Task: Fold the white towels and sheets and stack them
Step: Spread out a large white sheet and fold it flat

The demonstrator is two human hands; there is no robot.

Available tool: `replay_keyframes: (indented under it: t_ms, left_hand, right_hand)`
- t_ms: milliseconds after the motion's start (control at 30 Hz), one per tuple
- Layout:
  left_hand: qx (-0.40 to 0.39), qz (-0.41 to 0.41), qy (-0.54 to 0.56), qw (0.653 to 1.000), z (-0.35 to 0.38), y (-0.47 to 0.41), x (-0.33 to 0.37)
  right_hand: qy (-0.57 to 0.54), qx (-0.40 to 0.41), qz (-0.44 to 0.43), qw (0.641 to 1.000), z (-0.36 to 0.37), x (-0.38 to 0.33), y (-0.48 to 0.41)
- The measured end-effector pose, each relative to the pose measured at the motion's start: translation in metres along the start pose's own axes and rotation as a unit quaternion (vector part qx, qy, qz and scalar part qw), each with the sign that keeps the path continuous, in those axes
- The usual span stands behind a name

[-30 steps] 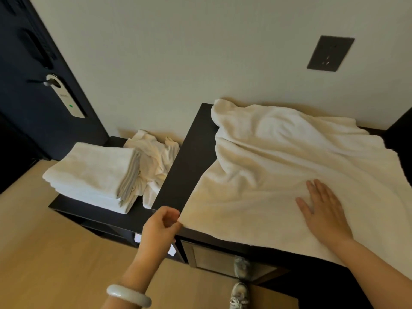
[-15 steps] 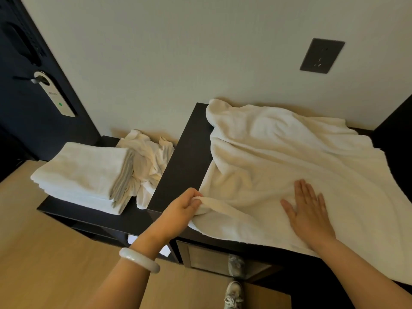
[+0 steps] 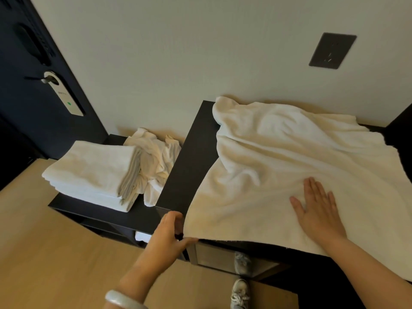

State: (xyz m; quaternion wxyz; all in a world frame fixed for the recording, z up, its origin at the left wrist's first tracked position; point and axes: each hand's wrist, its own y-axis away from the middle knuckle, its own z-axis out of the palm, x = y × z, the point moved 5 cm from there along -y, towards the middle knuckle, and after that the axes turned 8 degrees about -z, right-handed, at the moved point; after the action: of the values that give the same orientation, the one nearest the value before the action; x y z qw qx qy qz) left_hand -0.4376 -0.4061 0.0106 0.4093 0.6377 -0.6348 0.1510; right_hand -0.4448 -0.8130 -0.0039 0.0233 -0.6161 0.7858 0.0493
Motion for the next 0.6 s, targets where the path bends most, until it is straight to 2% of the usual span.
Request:
replay_keyframes:
  t_ms: [67, 167, 200, 367, 433, 533, 567, 600]
  left_hand:
    - [-0.009, -0.002, 0.016, 1.0, -0.02, -0.014, 0.008]
    - [0.073, -0.008, 0.026, 0.997, -0.051, -0.052, 0.041]
    - [0.077, -0.011, 0.014, 0.997, -0.05, -0.068, 0.057]
    - [-0.017, -0.076, -0.02, 0.997, -0.003, -0.133, 0.119]
    - [-0.063, -0.138, 0.071, 0.986, 0.003, -0.149, 0.128]
    - [-0.195, -0.205, 0.189, 0.94, 0.003, -0.155, 0.134]
    - [-0.184, -0.194, 0.194, 0.944, -0.001, -0.163, 0.13]
    - [-0.127, -0.169, 0.179, 0.961, -0.009, -0.175, 0.123]
  right_hand:
    - [-0.004, 0.006, 0.004, 1.0, -0.001, -0.001, 0.001]
    - [-0.013, 0.006, 0.007, 1.0, -0.003, -0.002, 0.002]
    - [-0.012, 0.006, 0.006, 1.0, -0.004, -0.002, 0.003]
    - [-0.008, -0.002, 0.001, 1.0, -0.007, -0.003, 0.004]
    - [-0.02, -0.005, -0.004, 1.0, -0.007, -0.003, 0.005]
    - [-0.037, -0.002, -0.008, 0.999, -0.006, -0.002, 0.005]
    - [-0.041, -0.001, -0.011, 0.999, -0.006, -0.002, 0.005]
    - [-0.043, -0.001, -0.017, 0.999, -0.005, -0.002, 0.005]
